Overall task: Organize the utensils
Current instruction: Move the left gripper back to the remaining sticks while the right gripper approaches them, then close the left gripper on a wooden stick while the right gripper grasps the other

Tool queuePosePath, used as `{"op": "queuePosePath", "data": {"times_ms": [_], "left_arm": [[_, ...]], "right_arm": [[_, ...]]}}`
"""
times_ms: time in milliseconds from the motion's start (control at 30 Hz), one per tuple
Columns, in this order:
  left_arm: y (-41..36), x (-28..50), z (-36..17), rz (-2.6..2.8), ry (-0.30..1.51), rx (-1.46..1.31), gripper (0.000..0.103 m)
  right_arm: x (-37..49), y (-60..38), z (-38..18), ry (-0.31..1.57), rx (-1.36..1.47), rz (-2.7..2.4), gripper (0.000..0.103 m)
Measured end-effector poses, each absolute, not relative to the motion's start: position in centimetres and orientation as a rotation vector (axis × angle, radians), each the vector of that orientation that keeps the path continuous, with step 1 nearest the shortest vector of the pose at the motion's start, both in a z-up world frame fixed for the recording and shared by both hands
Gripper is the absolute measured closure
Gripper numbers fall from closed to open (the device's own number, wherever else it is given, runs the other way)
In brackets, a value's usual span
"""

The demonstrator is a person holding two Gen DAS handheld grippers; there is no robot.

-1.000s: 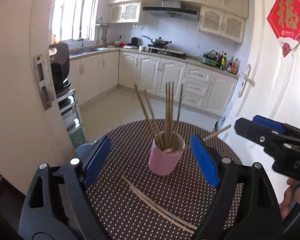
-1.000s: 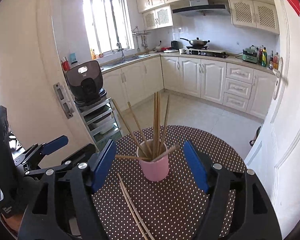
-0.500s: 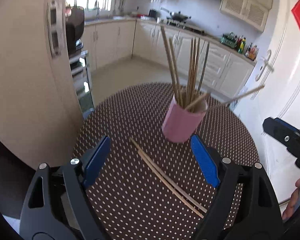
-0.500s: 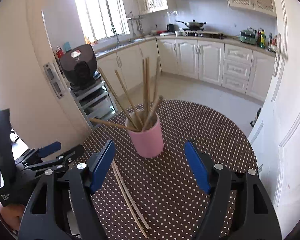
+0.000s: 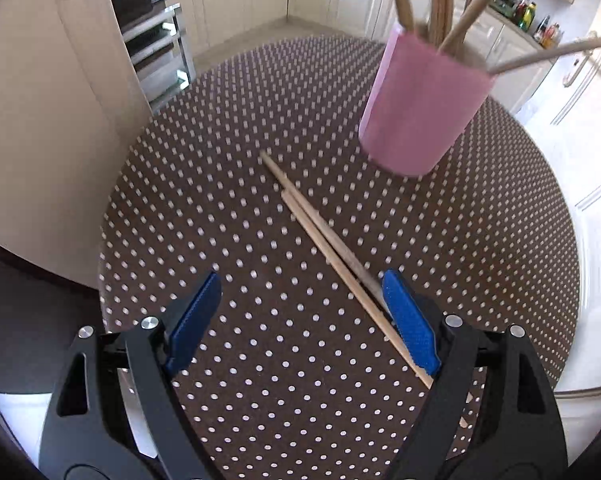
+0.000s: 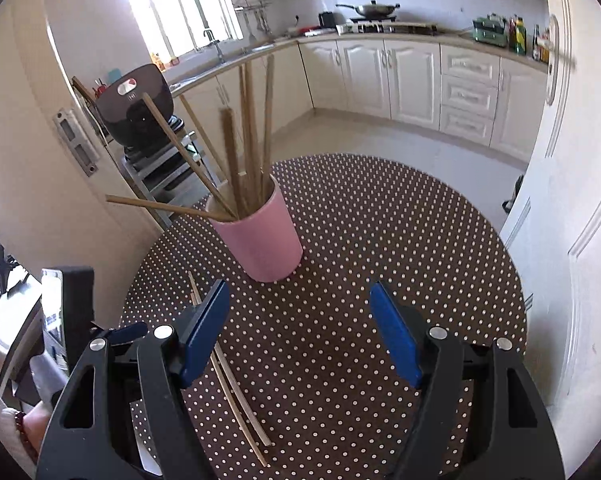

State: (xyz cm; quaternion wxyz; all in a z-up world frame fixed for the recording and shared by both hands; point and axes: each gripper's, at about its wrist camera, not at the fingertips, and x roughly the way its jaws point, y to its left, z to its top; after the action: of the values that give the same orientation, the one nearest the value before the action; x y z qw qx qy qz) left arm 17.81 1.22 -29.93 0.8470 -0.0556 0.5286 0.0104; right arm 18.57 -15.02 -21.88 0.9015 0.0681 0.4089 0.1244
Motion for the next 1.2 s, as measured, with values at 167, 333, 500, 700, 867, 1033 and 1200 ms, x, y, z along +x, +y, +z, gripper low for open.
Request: {"op": "queuePosePath", "data": {"times_ms": [167, 333, 500, 700, 867, 1033, 1200], "left_arm": [[1.0, 18.3, -31.6, 0.042, 1.169, -0.085, 0.021], [1.6, 19.1, -32.7, 0.059, 1.202, -0.131, 0.017], [1.6, 20.7, -33.2, 0.070, 1.231, -0.093, 0.014], [2.5, 21.3, -33.4, 0.087, 1.252, -0.089, 0.015], [4.3, 21.4, -33.6, 0.067, 1.267, -0.100, 0.025], [6.8, 23.9, -33.6, 0.064, 1.281, -0.129, 0.049], [8.6, 25.8, -33.7, 0.042, 1.289, -0.149, 0.082]], "right_arm": [[19.1, -15.3, -22.8, 0.874, 0.143, 0.262, 0.034], [19.7, -15.1, -23.7, 0.905, 0.140, 0.274, 0.034], [20.1, -14.5, -24.4, 0.927, 0.132, 0.291, 0.034], [20.7, -13.9, -24.8, 0.940, 0.126, 0.313, 0.034], [21.1, -13.1, -25.6, 0.960, 0.118, 0.336, 0.034], [21.3, -11.3, -27.2, 1.004, 0.105, 0.391, 0.034], [21.7, -8.8, -28.7, 1.036, 0.088, 0.474, 0.035]]}}
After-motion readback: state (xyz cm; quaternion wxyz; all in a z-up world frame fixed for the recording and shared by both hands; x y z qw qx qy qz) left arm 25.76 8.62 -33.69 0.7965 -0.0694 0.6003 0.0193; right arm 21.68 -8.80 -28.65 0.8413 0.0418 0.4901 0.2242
